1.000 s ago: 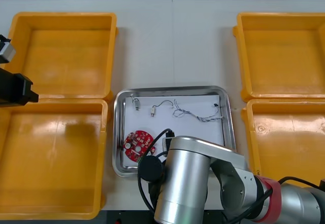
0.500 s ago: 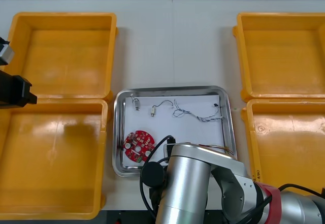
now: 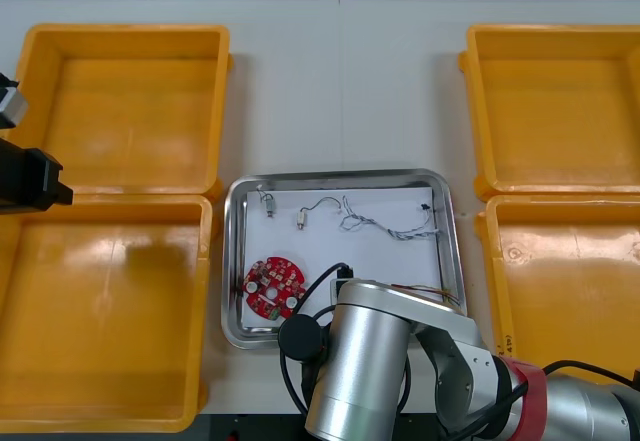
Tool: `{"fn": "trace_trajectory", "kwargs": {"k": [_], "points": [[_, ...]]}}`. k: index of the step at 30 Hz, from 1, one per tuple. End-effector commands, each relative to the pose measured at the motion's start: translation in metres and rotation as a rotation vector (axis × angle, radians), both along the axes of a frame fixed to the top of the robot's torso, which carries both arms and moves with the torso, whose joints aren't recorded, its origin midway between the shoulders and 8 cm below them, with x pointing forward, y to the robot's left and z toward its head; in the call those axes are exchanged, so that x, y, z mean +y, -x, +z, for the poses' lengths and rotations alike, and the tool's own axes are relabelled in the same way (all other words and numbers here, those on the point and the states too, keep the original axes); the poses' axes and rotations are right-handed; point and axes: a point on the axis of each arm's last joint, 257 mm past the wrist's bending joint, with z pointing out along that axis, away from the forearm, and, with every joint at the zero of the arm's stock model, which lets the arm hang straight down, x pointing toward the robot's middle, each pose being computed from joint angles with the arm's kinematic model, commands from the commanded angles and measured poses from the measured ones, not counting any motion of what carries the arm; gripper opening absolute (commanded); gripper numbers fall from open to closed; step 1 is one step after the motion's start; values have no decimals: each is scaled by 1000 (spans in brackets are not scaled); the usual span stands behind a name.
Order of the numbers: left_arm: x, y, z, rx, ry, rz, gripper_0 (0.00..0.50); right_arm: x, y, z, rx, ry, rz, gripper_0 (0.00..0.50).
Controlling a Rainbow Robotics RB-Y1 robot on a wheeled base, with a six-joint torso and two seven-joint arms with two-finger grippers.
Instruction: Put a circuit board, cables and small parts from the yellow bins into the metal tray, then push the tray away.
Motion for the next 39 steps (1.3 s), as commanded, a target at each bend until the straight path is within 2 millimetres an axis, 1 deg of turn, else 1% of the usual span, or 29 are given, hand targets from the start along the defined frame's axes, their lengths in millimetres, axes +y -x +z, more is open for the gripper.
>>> {"fn": "trace_trajectory", "kwargs": {"k": [1, 7, 21, 32, 39], "points": [[18, 5, 9, -13, -115, -93, 500, -1, 5, -3, -5, 0, -3, 500], [18, 5, 9, -13, -115, -93, 500, 0, 4, -2, -7, -3, -2, 500], [18, 5, 9, -13, -115, -93, 500, 3, -6, 6, -19, -14, -3, 500], [18, 5, 9, -13, -115, -93, 500, -1, -22, 7, -18, -5, -26, 500], [18, 5, 9, -13, -115, -93, 500, 3, -35, 20, -21, -31, -34, 500]]}}
